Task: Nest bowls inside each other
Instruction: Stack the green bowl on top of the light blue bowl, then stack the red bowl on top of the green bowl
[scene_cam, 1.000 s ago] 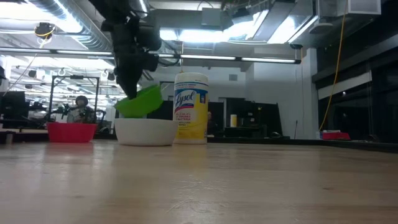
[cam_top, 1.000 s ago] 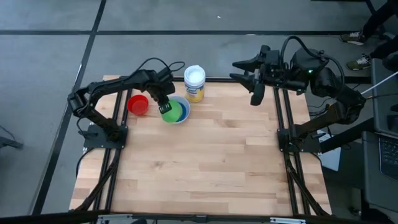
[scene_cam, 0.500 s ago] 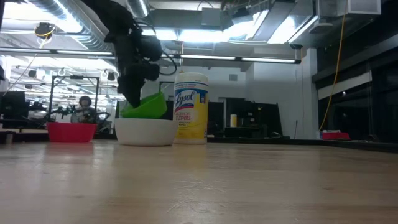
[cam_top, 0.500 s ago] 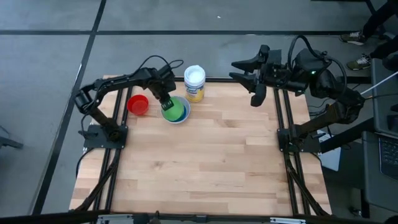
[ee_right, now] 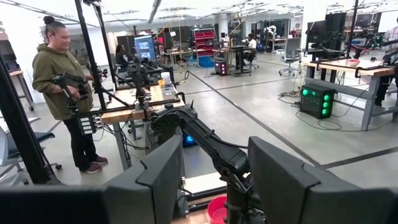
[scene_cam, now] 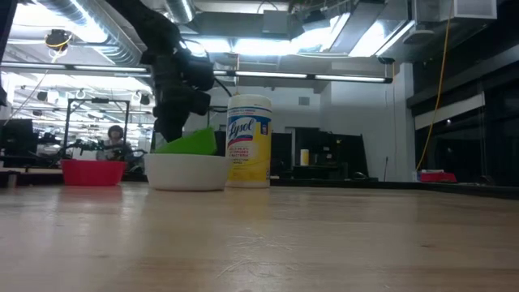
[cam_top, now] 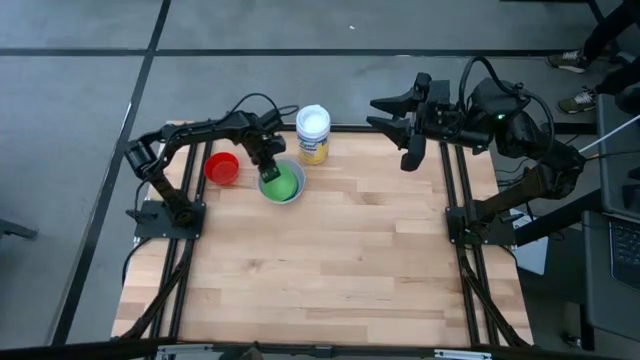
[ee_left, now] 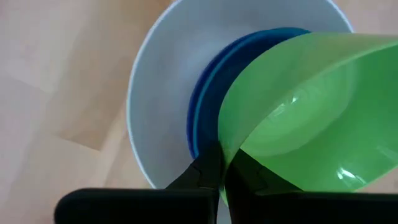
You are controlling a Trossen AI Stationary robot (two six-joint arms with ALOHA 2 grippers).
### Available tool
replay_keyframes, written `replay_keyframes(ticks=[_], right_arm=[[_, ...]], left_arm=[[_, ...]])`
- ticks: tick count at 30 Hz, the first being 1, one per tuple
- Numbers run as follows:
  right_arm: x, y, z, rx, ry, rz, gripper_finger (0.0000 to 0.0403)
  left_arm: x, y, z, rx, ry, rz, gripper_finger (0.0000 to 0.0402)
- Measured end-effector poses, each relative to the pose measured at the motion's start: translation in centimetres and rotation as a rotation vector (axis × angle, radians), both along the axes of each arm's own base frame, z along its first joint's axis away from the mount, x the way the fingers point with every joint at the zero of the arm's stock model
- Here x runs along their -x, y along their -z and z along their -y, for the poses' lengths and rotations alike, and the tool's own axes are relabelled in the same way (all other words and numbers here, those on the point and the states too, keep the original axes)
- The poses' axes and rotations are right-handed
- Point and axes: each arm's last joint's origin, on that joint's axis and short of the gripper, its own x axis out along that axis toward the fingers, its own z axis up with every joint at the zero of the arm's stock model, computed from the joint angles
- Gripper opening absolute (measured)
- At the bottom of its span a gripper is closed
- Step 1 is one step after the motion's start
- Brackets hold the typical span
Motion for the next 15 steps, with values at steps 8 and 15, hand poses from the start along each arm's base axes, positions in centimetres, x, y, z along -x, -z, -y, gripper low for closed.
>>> replay_keyframes(ticks=[8, 15], right_arm=[[0.0, 0.0, 0.0, 0.008, 0.0, -0.002, 0.019], [0.0, 0.0, 0.0, 0.008, -0.001, -0.002, 0.0182]], left_arm=[[0.8, -0.2, -0.1, 0.07, -0.014, -0.038, 0.0077], [-0.1, -2.9, -1.0, -0.005, -0.012, 0.003, 0.0134]])
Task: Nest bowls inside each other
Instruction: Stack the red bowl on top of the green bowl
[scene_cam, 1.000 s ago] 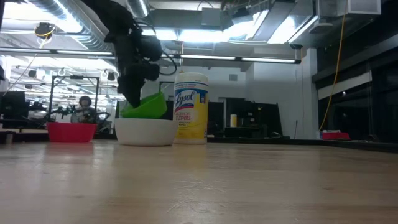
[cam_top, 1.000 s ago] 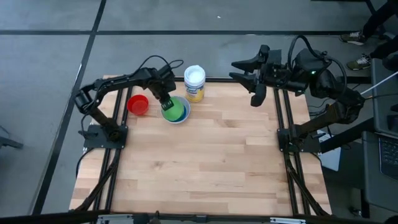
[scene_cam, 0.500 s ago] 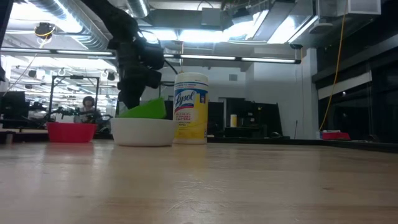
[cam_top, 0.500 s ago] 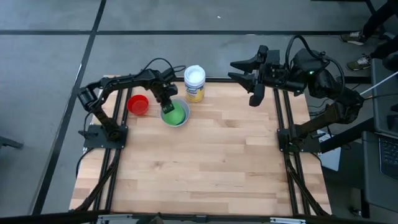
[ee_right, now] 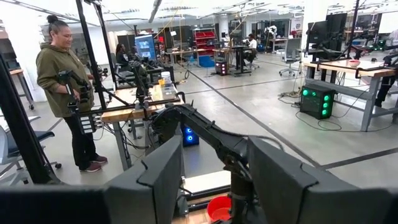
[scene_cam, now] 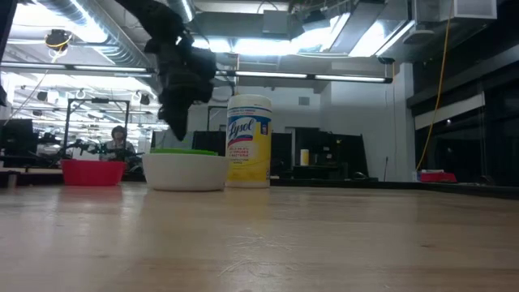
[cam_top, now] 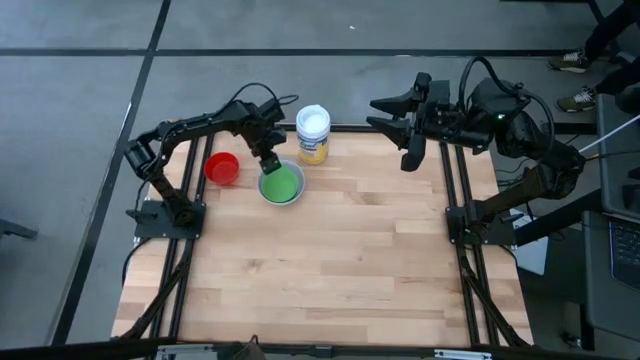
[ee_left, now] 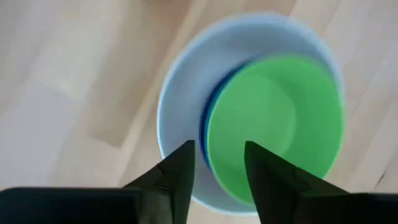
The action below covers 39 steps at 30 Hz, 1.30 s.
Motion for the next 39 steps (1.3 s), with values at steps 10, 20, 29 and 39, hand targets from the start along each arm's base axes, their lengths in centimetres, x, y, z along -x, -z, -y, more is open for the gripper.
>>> replay_keyframes(ticks=[10, 20, 29, 39], right_arm=[[0.0, 0.1, -0.3, 0.023, -0.014, -0.017, 0.0189], [0.0, 0.4, -0.3, 0.06, -0.012, -0.051, 0.0181], [0.0, 0.4, -0.3, 0.082, -0.015, -0.053, 0.0201], [-0.1, -0.2, -0.4, 0.082, -0.031, 0.007, 0.0197]], left_arm=[[-2.1, -10.3, -1.1, -0.208, -0.079, 0.337, 0.0143], [4.5, -25.8, 5.7, -0.502, -0.258, 0.887, 0.0139], [13.3, -23.7, 11.9, -0.447, -0.407, 0.404, 0.0139], [14.7, -17.6, 13.1, -0.262, -0.368, 0.155, 0.0157]])
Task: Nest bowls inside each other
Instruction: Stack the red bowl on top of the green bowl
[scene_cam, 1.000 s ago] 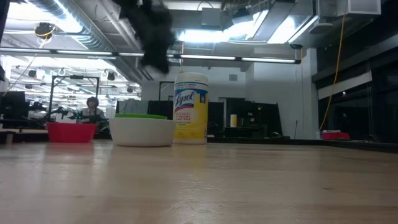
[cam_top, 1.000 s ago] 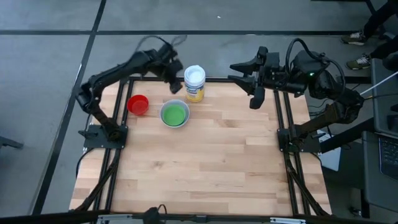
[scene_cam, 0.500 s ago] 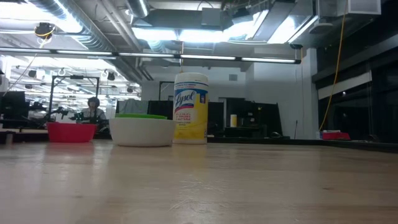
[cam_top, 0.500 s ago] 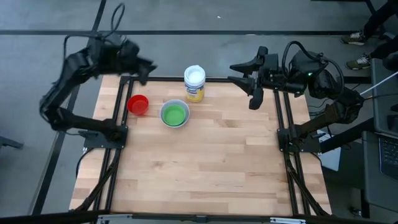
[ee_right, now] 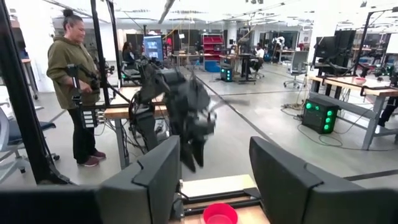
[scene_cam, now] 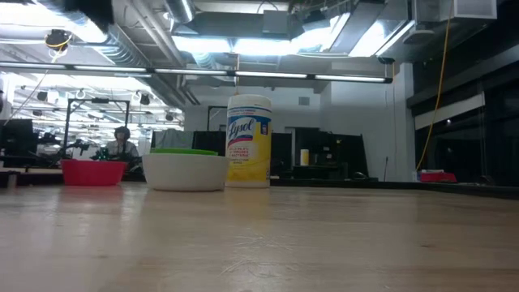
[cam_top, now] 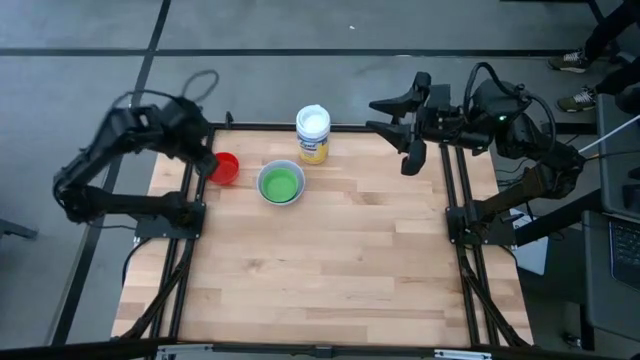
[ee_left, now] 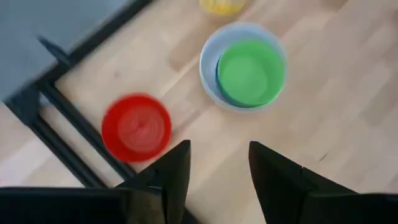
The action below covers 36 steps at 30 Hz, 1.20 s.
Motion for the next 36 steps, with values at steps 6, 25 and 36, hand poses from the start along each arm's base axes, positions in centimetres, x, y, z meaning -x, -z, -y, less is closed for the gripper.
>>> replay_keyframes(ticks=[6, 25, 36], right_arm=[[0.0, 0.0, 0.0, -0.023, -0.006, 0.004, 0.0186], [0.0, 0.0, 0.0, -0.056, -0.01, 0.009, 0.0182], [0.0, -0.2, 0.0, -0.065, -0.011, 0.034, 0.0191]], left_arm=[[-1.0, 6.8, -0.6, 0.067, 0.012, -0.121, 0.0184], [-2.2, 18.4, -2.9, 0.165, 0.022, -0.255, 0.0187], [-1.5, 19.0, -5.0, 0.189, -0.05, -0.242, 0.0189]])
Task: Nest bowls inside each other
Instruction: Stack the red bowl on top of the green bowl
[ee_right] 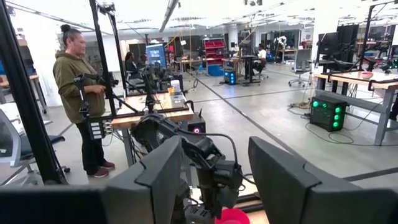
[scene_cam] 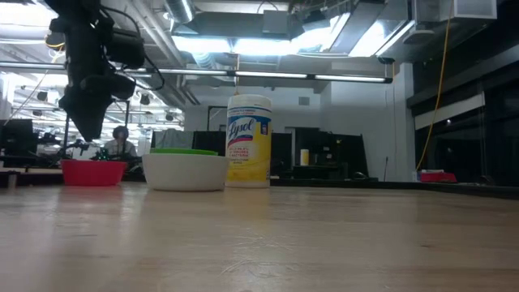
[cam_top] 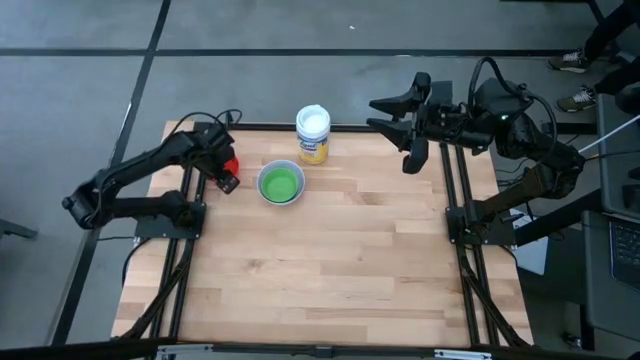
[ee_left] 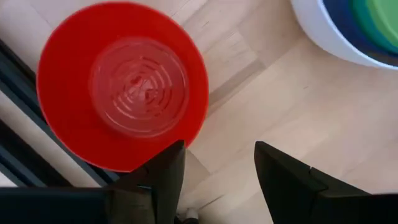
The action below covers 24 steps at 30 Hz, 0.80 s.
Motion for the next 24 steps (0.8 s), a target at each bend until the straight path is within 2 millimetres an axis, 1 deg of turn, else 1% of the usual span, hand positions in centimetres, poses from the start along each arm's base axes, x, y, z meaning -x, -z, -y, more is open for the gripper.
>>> replay_keyframes(ticks=[5, 10, 20, 24], right_arm=[[0.0, -0.1, 0.0, -0.004, 0.0, 0.013, 0.0189], [0.0, -0.1, 0.0, -0.018, -0.001, 0.017, 0.018], [0.0, -0.1, 0.0, -0.045, -0.003, 0.021, 0.0178], [0.0, -0.1, 0.0, -0.046, -0.004, 0.021, 0.018]], left_arm=[[-0.4, 0.7, -1.1, 0.063, -0.044, 0.05, 0.0188], [-1.3, 1.6, -2.1, 0.069, -0.057, 0.048, 0.0189], [-2.4, 4.3, -3.5, 0.144, -0.016, -0.065, 0.0185], [-2.7, 4.8, -3.9, 0.158, -0.01, -0.075, 0.0185]])
